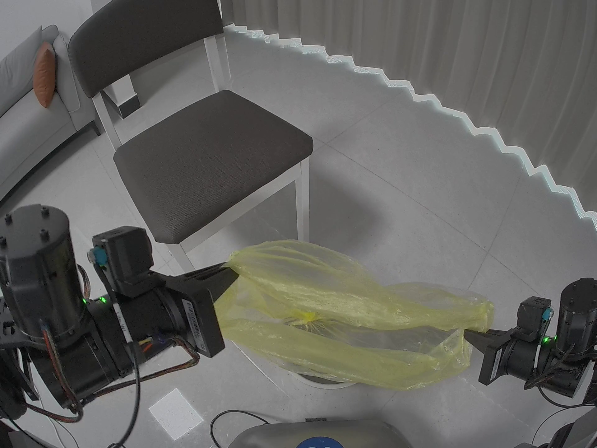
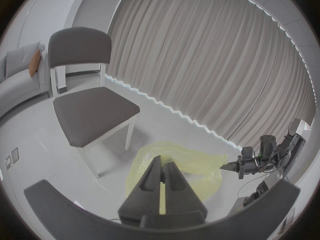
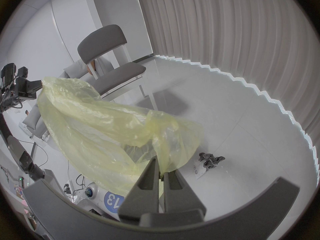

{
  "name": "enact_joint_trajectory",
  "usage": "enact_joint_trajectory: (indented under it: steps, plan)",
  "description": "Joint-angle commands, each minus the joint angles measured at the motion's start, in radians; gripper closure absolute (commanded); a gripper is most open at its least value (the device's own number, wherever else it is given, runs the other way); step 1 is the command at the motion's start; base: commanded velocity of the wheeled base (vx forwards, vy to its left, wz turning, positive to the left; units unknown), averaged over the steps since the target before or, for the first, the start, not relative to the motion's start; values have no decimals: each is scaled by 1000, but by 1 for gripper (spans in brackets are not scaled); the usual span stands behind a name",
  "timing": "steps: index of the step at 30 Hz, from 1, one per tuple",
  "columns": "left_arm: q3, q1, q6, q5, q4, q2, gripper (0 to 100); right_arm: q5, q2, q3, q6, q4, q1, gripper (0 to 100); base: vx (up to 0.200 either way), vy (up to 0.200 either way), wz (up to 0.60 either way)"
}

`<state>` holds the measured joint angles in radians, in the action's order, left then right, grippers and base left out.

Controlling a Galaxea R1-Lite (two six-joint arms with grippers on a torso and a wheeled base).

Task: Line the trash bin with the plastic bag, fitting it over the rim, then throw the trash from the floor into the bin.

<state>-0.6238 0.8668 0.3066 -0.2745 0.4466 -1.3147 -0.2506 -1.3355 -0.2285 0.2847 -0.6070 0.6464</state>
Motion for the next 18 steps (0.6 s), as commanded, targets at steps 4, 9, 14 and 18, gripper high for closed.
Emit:
enact_joint_trajectory:
  steps: [4,9,14,18]
  plan:
    - [-4,-9,8,0,0,-71,100,27,-19,-28,-4,1,-5,100,0,0,0]
    - [-2,-22,40,1,30,-144,100,53,-60,-48,-4,1,-17,100,0,0,0]
    - [-16,-49,43,31,89,-221,100,68,-116,-61,-5,0,-36,100,0,0,0]
    - [-14,-61,45,58,132,-267,100,96,-139,-72,-7,0,-56,100,0,0,0]
